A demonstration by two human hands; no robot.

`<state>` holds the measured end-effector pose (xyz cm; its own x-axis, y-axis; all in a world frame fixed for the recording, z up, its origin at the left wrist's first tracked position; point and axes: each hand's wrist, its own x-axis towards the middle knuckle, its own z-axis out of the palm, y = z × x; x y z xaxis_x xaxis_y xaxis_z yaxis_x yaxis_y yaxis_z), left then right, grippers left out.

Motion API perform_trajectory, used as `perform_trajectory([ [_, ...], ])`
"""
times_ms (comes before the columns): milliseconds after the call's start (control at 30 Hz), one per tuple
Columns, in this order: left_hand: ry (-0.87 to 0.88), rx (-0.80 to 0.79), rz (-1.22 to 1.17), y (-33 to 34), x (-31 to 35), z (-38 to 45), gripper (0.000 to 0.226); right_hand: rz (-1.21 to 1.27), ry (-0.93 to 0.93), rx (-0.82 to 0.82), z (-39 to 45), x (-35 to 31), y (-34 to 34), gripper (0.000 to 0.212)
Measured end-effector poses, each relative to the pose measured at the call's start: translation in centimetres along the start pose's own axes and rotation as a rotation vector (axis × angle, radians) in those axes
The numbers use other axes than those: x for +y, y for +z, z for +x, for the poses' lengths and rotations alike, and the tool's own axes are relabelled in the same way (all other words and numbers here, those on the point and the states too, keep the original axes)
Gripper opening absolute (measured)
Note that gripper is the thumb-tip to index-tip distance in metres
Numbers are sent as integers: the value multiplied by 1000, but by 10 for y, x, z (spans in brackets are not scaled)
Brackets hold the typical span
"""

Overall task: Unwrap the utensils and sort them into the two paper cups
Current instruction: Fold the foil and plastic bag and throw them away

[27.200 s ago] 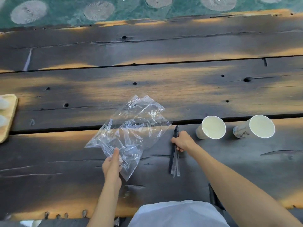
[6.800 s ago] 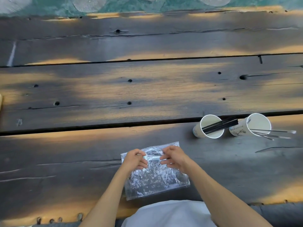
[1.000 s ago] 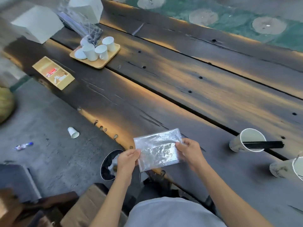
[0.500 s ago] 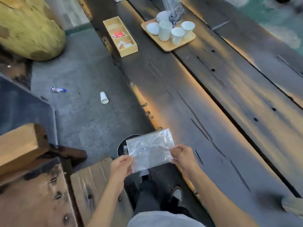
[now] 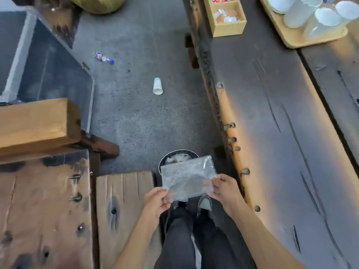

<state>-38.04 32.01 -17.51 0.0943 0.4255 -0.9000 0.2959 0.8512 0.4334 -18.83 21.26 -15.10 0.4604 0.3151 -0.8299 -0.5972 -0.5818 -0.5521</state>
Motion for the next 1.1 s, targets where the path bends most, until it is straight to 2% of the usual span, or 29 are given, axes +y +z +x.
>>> perform_trajectory([
  [267,-148,142,-238,17,-60,135,13,20,182,82,140,73,28,14],
  [367,-189,165,-315,24,-81,185,7,26,206,135,194,104,40,11],
  [567,-199,251,-335,30,-111,259,9,23,207,197,276,143,62,10],
  [733,-173,264,-330,33,-118,302,17,-8,195,220,308,159,68,14],
  [800,-171,242,-327,34,-120,313,17,-37,182,221,317,164,68,6],
  [900,-165,236,-308,33,-123,327,17,-65,168,224,327,170,66,16],
  [1000,-180,245,-332,32,-128,333,10,-90,159,226,330,173,65,12],
  [1100,-207,261,-312,31,-132,331,15,-87,158,233,325,176,63,11],
])
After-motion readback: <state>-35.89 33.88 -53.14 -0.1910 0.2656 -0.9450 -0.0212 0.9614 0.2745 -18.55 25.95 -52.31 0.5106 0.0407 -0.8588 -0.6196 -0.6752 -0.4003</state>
